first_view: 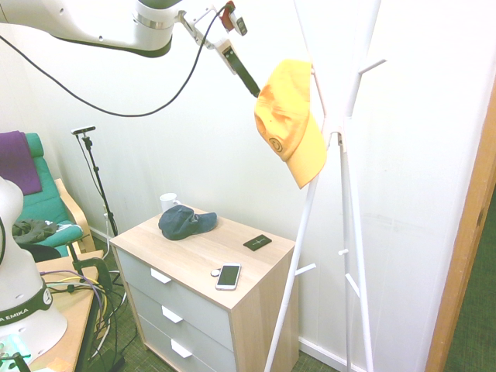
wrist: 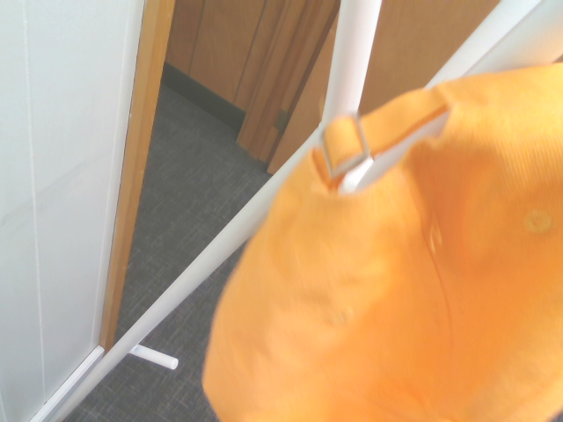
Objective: Hang the cap
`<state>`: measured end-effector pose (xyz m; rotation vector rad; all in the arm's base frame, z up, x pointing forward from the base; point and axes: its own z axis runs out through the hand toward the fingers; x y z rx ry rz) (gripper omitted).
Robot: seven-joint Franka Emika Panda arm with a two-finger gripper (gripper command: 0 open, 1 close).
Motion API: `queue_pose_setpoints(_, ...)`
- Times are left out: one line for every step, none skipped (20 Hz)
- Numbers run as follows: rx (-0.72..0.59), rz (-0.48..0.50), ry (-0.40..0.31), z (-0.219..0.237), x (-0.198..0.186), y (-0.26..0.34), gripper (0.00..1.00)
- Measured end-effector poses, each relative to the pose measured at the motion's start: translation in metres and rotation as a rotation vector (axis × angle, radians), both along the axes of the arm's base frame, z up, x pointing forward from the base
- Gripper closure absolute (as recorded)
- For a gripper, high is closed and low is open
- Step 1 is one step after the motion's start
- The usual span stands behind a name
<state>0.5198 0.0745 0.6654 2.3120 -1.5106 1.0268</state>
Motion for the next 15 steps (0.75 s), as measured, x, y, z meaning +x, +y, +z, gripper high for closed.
queue_pose_setpoints(0.009,0.003,-0.001,0.000,0.000,0.001,0.00)
queue_pose_setpoints(0.026,0.010,0.002,0.000,0.000,0.002,0.00)
queue_pose_setpoints(0.051,0.028,0.011,-0.001,0.000,0.004,0.00)
queue_pose_setpoints(0.081,0.054,0.026,-0.003,0.001,0.006,0.00)
queue_pose_setpoints(0.111,0.084,0.047,-0.005,0.001,0.009,0.00)
queue_pose_setpoints(0.146,0.120,0.070,-0.009,0.001,0.013,0.00)
queue_pose_setpoints(0.180,0.155,0.097,-0.014,0.001,0.016,0.00)
queue_pose_setpoints(0.213,0.190,0.126,-0.021,0.001,0.020,0.00)
queue_pose_setpoints(0.247,0.225,0.159,-0.027,0.001,0.023,0.00)
queue_pose_setpoints(0.277,0.258,0.191,-0.034,0.001,0.026,0.00)
queue_pose_setpoints(0.305,0.288,0.228,-0.042,0.001,0.028,0.00)
queue_pose_setpoints(0.328,0.312,0.264,-0.050,0.002,0.030,0.00)
queue_pose_setpoints(0.347,0.326,0.299,-0.058,0.004,0.030,0.00)
queue_pose_setpoints(0.360,0.332,0.333,-0.066,0.005,0.030,0.00)
queue_pose_setpoints(0.365,0.329,0.361,-0.073,0.006,0.030,0.00)
